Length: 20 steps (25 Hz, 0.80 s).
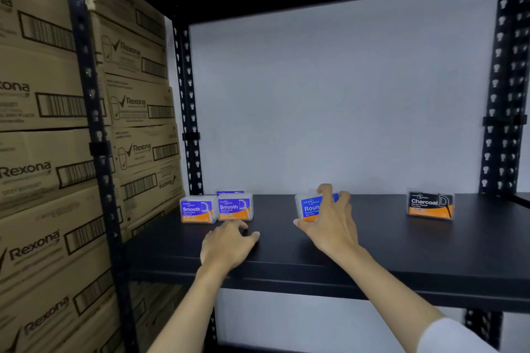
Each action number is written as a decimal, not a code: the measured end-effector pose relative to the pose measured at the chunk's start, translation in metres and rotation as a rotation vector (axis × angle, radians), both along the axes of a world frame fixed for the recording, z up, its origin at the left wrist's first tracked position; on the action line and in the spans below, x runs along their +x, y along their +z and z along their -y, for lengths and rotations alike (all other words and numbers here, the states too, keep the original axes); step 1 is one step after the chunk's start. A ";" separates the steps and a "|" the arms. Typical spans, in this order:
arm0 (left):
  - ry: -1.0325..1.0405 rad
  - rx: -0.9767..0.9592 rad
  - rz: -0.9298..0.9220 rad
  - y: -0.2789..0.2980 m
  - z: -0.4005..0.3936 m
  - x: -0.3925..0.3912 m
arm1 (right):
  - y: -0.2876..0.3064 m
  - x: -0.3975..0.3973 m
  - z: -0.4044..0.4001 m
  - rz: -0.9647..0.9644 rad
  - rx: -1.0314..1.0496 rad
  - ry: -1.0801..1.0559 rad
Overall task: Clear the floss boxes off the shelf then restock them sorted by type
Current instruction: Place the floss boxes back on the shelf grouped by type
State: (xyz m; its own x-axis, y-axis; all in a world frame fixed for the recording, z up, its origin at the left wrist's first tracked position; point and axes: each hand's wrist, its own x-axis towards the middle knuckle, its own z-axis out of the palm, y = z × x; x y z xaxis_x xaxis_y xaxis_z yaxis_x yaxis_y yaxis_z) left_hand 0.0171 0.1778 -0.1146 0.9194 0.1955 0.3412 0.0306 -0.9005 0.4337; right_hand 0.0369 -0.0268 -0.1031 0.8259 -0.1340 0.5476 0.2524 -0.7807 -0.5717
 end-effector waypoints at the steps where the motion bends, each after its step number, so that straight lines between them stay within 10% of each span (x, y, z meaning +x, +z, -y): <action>1: -0.003 0.002 -0.009 0.002 0.000 -0.001 | 0.000 0.005 -0.001 -0.025 -0.018 -0.020; 20: 0.011 0.000 0.020 0.000 0.000 0.007 | -0.009 0.051 -0.006 -0.076 -0.336 -0.074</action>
